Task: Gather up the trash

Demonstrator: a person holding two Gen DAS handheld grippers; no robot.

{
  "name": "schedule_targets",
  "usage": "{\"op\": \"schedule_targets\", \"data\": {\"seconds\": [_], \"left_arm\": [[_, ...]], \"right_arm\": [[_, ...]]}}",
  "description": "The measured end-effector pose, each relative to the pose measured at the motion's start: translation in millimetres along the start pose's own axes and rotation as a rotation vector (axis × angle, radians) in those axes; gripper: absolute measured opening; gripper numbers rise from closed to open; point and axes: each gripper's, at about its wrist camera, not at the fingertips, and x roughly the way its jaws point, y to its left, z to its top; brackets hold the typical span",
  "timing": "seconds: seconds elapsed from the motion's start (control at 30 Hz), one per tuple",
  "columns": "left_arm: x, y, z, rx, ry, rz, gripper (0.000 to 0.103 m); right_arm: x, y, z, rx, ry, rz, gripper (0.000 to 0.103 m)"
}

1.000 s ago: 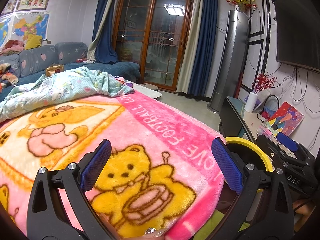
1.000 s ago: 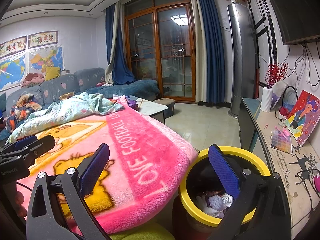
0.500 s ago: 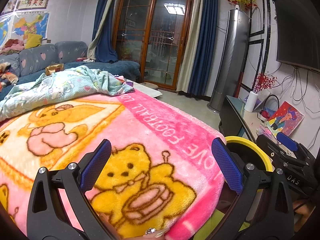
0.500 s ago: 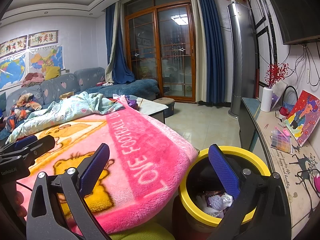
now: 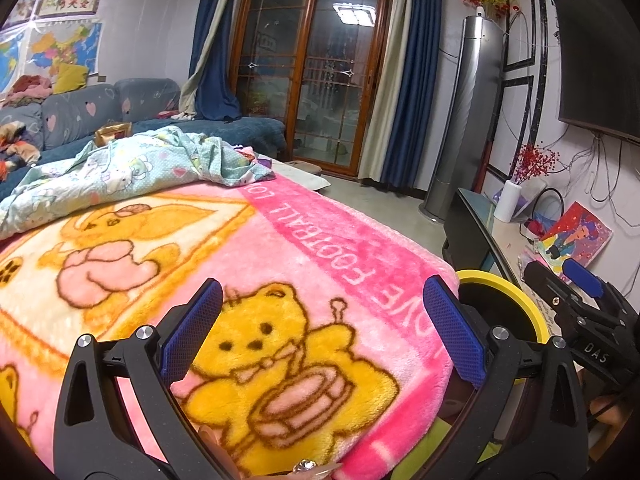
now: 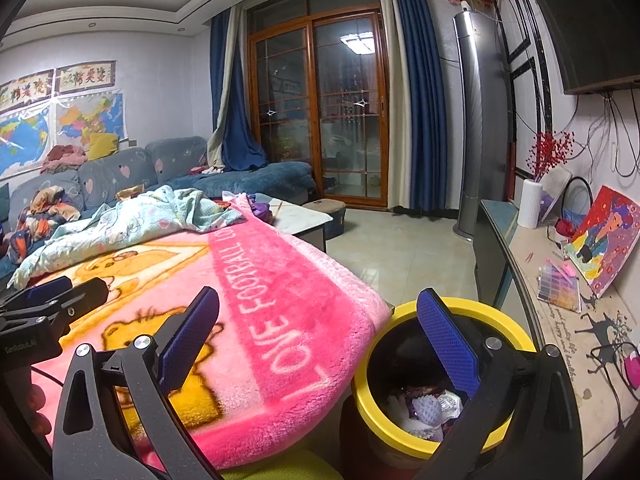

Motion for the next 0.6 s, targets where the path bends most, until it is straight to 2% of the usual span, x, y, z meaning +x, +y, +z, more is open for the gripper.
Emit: {"op": "schedule_targets", "data": {"seconds": [0.23,0.33,0.4,0.47,0.53,0.6], "left_arm": [[0.9,11.4,0.9,-0.029,0.001,0.026,0.092],[-3.2,24.4,4.0,-0.058,-0.002,0.041,0.092],[-10.3,40.9,6.8,-0.089,-0.002,0.077,0.092],[-19.9,63.1,8.7,-0.123,0.0,0.13,0.092],[-37.5,100.4,9.3,-0.177,0.011,0.225,0.092],[-62.1,145.4,7.3,-0.231,0.023,0.356,0.092]], "right_arm": [[4.3,12.4,3.0,-0.06,0.017,0.057,0.096],[8.4,26.1,8.5,-0.094,0.035,0.117,0.096],[12.3,39.5,15.6,-0.099,0.047,0.18,0.096],[18.5,58.4,23.7,-0.1,0.067,0.255,0.096],[28.3,90.5,32.5,-0.112,0.111,0.368,0.096],[40.2,137.8,37.9,-0.145,0.187,0.522,0.096]]}}
